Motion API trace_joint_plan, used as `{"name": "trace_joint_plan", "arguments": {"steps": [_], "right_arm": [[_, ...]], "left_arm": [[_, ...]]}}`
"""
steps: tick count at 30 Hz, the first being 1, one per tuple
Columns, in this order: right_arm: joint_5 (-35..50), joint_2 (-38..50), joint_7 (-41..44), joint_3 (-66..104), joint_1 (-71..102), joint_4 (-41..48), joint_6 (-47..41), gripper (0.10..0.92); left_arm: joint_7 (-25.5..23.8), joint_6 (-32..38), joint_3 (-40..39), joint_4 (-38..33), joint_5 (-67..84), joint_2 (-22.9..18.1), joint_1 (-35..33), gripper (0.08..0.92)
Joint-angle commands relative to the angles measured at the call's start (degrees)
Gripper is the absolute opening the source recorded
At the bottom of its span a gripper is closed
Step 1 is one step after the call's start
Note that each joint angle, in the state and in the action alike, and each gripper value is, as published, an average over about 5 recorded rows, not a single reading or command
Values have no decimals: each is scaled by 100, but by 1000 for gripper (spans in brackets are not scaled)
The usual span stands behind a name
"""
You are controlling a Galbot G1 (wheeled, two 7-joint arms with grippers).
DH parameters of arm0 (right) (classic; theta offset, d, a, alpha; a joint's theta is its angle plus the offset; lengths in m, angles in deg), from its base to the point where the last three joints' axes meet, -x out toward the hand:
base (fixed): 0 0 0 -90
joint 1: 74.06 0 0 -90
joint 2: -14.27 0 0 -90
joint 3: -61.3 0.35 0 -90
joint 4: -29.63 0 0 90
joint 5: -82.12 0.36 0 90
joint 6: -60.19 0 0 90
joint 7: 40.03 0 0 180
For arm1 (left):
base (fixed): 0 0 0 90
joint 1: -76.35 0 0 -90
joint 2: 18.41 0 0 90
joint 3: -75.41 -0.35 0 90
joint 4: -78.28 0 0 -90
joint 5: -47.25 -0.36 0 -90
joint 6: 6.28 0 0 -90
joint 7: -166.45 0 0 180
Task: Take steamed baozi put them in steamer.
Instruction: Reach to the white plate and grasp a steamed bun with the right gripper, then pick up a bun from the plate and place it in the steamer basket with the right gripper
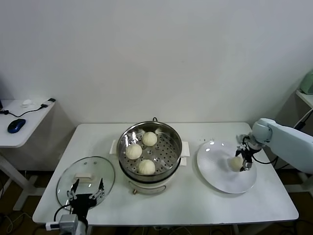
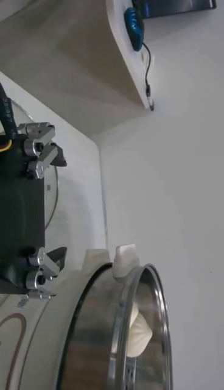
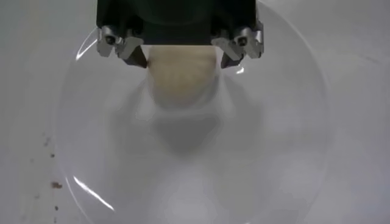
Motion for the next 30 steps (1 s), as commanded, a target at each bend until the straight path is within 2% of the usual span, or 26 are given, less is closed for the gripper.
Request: {"name": "trace_joint_plan", "arguments": {"steps": [1,4,8,14,18,22,30], "right_arm": [[-95,-71,-5,191,154,132,-24,710],[-71,21,-2,165,62,-46,-52,670],[168,266,8,-184,-410,-543,-143,662],[1451,420,27,-1832,-2463,-1606,-331,662],[2526,35,58,-2878,-4082,-2137,-532,662],[3535,-511,-16,-3103,-4997,-2673,-858,662],[4783,-1590,-837,-2498,-5035,-3630,-1751,662]], "left_arm": [[0,2,-1,0,2,-2,-8,823],[1,1,-3,-7,3,1,-4,823],[2,1,-2,-19,8,6,-3,823],[3,-2,-21,-48,9,12,-1,823],[-6,-19,-48,-94,3,16,17,823],[-13,-34,-74,-147,3,18,30,823],[-19,-51,-127,-192,1,19,49,823]]}}
